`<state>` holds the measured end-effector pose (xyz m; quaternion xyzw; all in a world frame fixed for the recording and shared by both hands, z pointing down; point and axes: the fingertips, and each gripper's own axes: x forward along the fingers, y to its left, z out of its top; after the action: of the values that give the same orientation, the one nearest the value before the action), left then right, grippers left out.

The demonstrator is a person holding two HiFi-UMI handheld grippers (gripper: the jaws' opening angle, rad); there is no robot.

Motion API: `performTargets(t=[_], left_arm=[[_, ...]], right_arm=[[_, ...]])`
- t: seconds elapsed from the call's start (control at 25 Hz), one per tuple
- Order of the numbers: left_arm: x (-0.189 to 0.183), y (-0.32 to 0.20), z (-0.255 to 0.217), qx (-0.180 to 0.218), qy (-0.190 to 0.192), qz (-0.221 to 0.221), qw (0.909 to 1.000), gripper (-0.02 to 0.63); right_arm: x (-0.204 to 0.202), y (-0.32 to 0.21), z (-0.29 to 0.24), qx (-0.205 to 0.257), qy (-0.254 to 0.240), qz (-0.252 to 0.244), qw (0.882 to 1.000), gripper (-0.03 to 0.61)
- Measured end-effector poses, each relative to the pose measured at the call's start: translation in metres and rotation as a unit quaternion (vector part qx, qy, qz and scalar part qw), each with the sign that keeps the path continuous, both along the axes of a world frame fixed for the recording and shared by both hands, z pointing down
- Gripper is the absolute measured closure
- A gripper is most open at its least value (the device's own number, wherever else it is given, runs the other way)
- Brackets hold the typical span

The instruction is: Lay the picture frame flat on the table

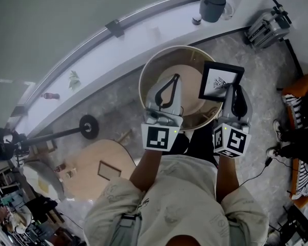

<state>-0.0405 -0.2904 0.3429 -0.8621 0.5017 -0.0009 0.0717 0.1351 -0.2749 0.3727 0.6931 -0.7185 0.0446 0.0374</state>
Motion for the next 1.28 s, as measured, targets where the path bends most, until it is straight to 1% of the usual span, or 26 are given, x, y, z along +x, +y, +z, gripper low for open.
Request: performTargets(t=[0.12, 0.44, 0.68, 1.04, 1.28], left_arm=[[0.002, -0.003, 0.012, -0.010, -0.009, 0.000, 0.9999, 0.611], [0.001, -0.016, 0.045, -0.035, -0.009, -0.005, 0.9993, 0.611], [0.000, -0.022, 0.067, -0.047, -0.008, -0.007, 0.9989, 0.611], [0.001, -0.024, 0.107, -0.077, -0.012, -0.008, 0.9969, 0.611], [-0.004, -0.028, 0.124, -0.083, -0.007, -0.010, 0.9964, 0.611]], right_arm=[[0.001, -0.004, 0.016, -0.014, -0.003, -0.001, 1.000, 0.509], [-0.004, -0.020, 0.054, -0.049, -0.001, -0.010, 0.999, 0.509], [-0.008, -0.029, 0.093, -0.088, 0.000, -0.020, 0.996, 0.509], [-0.013, -0.033, 0.169, -0.158, -0.013, -0.033, 0.987, 0.509], [-0.022, -0.039, 0.216, -0.198, -0.018, -0.038, 0.979, 0.509]])
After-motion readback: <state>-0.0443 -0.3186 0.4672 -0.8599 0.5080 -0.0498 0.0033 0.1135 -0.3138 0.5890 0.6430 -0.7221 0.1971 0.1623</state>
